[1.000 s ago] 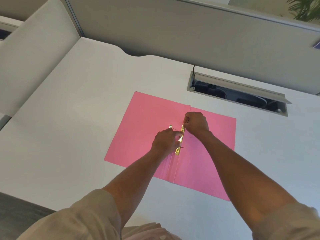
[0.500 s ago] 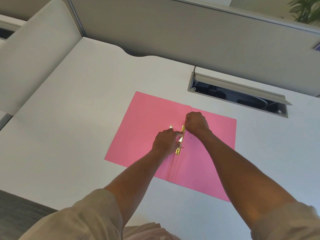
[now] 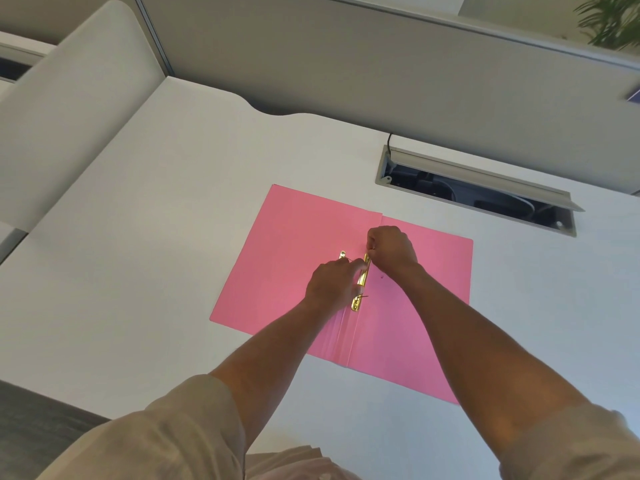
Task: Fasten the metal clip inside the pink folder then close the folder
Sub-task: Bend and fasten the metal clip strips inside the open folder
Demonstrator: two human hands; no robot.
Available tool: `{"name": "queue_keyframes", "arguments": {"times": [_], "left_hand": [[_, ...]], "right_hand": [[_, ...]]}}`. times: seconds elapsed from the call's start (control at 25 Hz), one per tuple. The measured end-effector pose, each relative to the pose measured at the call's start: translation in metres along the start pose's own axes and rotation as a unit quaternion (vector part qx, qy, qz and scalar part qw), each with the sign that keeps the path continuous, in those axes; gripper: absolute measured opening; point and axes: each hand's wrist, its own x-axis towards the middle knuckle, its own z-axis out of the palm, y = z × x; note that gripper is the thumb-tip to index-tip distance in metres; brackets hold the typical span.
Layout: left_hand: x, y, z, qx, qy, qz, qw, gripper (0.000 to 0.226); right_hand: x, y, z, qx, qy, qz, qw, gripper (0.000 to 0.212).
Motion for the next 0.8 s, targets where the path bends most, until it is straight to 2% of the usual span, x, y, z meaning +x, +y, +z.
{"name": "queue_keyframes", "arguments": {"times": [0.24,0.48,0.8], "left_hand": [[-0.0006,-0.0011,-0.0005,0.027,0.008,0.02,0.999,0.069],[-0.0003,-0.0027,0.0003,0.08,0.006,0.05,0.996,0.061],[0.0021,0.002,-0.004,0.145,-0.006,0.075,0.987,0.053]], "right_hand": [[-0.0012,0.0041,-0.0039,0.027,-0.005,0.006,1.0,0.019],[-0.0015,0.0073,-0.0065,0.023,-0.007,0.004,1.0,0.02],[0.0025,0.0005,-0.0042,-0.022,-0.014,-0.008,1.0,0.009]]}}
